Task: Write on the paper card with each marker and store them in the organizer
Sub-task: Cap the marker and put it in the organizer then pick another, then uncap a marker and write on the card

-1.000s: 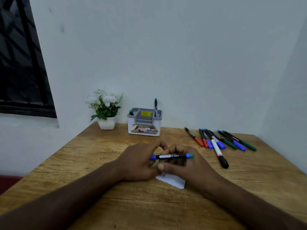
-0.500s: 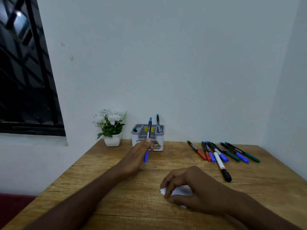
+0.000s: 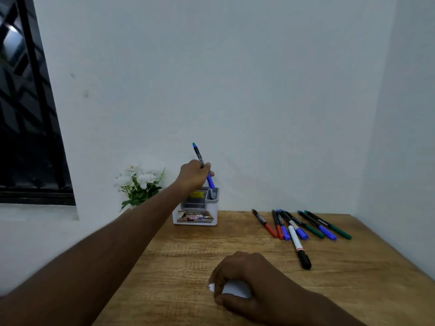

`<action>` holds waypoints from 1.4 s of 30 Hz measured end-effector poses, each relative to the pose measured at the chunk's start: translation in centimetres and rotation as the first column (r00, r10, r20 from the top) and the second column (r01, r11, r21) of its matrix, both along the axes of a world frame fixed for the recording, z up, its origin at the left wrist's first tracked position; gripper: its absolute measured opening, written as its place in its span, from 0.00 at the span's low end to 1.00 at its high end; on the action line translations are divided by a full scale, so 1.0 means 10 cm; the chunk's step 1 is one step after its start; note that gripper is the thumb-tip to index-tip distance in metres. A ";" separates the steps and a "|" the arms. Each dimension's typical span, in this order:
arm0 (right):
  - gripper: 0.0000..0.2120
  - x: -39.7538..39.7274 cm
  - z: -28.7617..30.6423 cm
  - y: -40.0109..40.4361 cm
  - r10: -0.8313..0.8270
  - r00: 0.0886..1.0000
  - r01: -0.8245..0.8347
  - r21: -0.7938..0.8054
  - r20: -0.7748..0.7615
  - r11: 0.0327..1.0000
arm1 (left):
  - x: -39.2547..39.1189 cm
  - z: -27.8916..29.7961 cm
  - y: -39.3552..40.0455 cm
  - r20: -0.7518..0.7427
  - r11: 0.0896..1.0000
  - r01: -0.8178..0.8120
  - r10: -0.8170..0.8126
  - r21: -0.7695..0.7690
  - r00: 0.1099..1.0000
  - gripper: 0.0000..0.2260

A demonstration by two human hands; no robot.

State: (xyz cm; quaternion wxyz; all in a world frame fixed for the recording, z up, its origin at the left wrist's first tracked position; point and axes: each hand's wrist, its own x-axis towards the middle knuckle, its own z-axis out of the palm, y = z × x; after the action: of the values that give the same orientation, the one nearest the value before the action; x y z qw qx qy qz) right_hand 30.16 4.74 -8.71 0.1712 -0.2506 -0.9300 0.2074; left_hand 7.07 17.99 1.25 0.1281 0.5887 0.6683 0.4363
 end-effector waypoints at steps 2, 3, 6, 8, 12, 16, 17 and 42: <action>0.09 0.01 -0.01 0.00 0.000 1.000 0.000 0.004 -0.005 1.000 | 0.01 -0.03 0.06 -0.108 0.998 0.008 -0.014 -0.054 0.994 0.17; 0.09 0.01 -0.01 0.00 0.005 1.000 -0.005 0.007 -0.006 1.000 | 0.00 -0.07 0.11 -0.150 0.996 0.009 -0.022 -0.086 0.988 0.17; 0.08 0.02 -0.01 -0.01 0.015 1.000 -0.015 0.021 -0.016 1.000 | -0.02 -0.17 0.17 -0.298 0.989 -0.011 -0.033 -0.144 0.954 0.20; 0.09 0.03 -0.01 -0.02 0.010 0.999 -0.010 0.010 -0.032 1.000 | 0.00 -0.16 0.15 -0.405 0.991 -0.033 -0.023 -0.133 0.914 0.25; 0.08 0.03 -0.06 -0.02 0.022 0.997 -0.020 0.029 -0.074 0.999 | -0.04 -0.12 0.01 -0.416 0.999 -0.019 0.007 -0.025 0.909 0.24; 0.07 0.02 -0.12 0.01 0.024 0.993 -0.020 0.044 -0.114 0.999 | -0.11 -0.22 -0.44 -0.417 0.972 0.167 -0.085 0.164 0.905 0.09; 0.07 0.02 -0.12 0.01 0.025 0.991 -0.020 0.045 -0.130 0.999 | -0.11 -0.29 -0.62 -0.448 0.943 0.270 -0.159 0.196 0.880 0.05; 0.18 0.40 -0.05 0.72 -0.697 0.661 0.513 0.512 0.276 0.689 | -0.16 -1.19 -1.43 -0.533 0.731 0.657 -0.636 -0.185 0.558 0.16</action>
State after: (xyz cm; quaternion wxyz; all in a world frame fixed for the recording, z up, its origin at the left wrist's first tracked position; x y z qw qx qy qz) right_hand 34.15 11.96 -9.23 0.0574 -0.5531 -0.8229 -0.1169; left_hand 5.44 3.72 -10.64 0.0654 0.8952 0.4040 0.1763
